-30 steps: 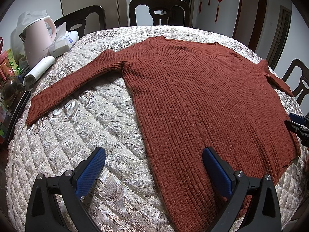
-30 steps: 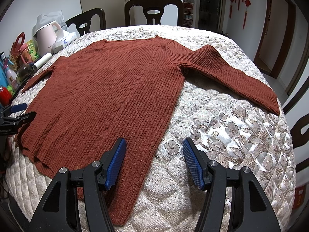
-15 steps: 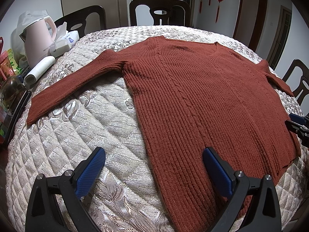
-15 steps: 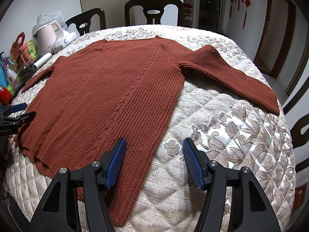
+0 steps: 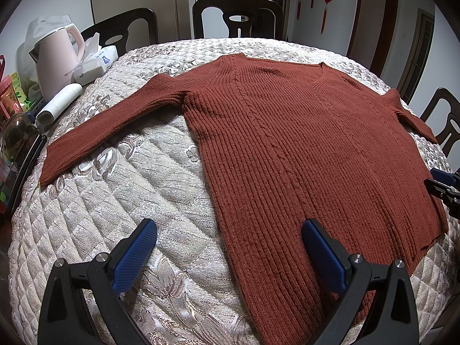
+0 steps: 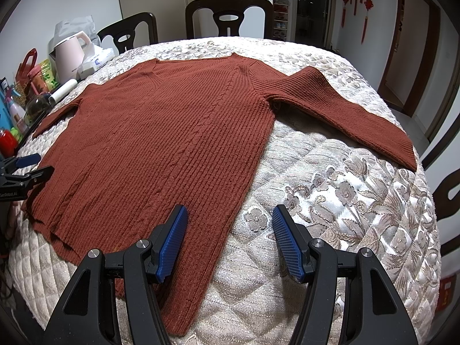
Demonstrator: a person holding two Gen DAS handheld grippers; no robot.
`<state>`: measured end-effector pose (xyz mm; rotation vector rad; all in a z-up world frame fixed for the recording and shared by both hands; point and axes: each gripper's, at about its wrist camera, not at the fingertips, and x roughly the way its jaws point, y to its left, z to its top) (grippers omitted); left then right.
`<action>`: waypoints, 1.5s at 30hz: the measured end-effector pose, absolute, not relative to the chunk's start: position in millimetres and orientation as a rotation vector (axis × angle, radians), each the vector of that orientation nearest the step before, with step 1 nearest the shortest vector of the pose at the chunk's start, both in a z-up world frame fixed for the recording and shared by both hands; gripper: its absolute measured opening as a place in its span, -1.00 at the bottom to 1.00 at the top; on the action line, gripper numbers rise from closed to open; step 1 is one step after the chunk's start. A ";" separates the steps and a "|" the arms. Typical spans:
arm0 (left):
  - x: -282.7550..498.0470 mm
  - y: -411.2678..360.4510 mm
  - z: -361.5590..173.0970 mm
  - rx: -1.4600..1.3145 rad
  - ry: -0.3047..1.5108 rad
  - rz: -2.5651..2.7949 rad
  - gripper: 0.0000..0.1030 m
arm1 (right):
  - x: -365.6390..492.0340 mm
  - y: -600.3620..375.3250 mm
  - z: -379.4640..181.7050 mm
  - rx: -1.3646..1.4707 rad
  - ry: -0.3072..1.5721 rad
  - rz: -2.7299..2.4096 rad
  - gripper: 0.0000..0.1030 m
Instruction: Fold small clothes
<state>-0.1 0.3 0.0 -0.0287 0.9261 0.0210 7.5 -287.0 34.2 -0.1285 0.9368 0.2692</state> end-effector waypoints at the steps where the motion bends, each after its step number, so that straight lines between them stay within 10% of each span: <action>1: -0.1 0.3 0.0 -0.029 0.926 0.021 1.00 | 7.7 -287.6 34.1 -0.127 0.937 0.270 0.20; 36: 22.5 146.5 27.9 -0.117 0.823 0.330 0.92 | 58.8 -209.9 54.8 -0.207 0.915 0.372 0.20; 45: 52.7 201.1 -1.1 -0.166 0.893 0.398 0.57 | 84.9 -216.6 44.1 -0.190 0.938 0.350 0.20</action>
